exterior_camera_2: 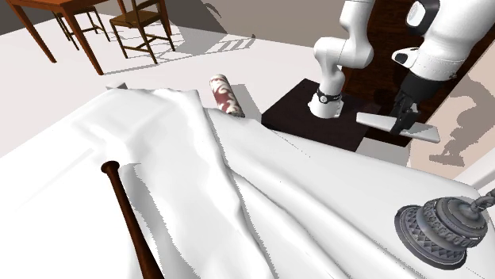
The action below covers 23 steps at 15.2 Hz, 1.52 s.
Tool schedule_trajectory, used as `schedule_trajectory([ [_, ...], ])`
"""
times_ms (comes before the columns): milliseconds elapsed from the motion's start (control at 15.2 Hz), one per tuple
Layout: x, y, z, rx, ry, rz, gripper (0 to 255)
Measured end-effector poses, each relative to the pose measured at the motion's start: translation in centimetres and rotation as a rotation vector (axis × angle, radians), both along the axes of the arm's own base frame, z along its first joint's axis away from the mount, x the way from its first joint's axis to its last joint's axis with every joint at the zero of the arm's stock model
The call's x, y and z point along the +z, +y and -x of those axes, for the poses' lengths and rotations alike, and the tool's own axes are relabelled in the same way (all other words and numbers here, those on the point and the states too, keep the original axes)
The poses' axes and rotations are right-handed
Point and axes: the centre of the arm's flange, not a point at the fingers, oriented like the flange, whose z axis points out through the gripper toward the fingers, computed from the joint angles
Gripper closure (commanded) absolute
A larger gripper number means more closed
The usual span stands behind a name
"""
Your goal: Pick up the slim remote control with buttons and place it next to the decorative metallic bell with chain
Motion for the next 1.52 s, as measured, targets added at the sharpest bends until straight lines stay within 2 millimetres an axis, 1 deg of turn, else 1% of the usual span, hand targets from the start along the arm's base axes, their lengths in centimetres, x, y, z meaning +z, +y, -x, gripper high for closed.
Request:
schedule_trajectory([
  [1518,-12.1,0.0,-0.1,0.0,0.0,0.0,255],
])
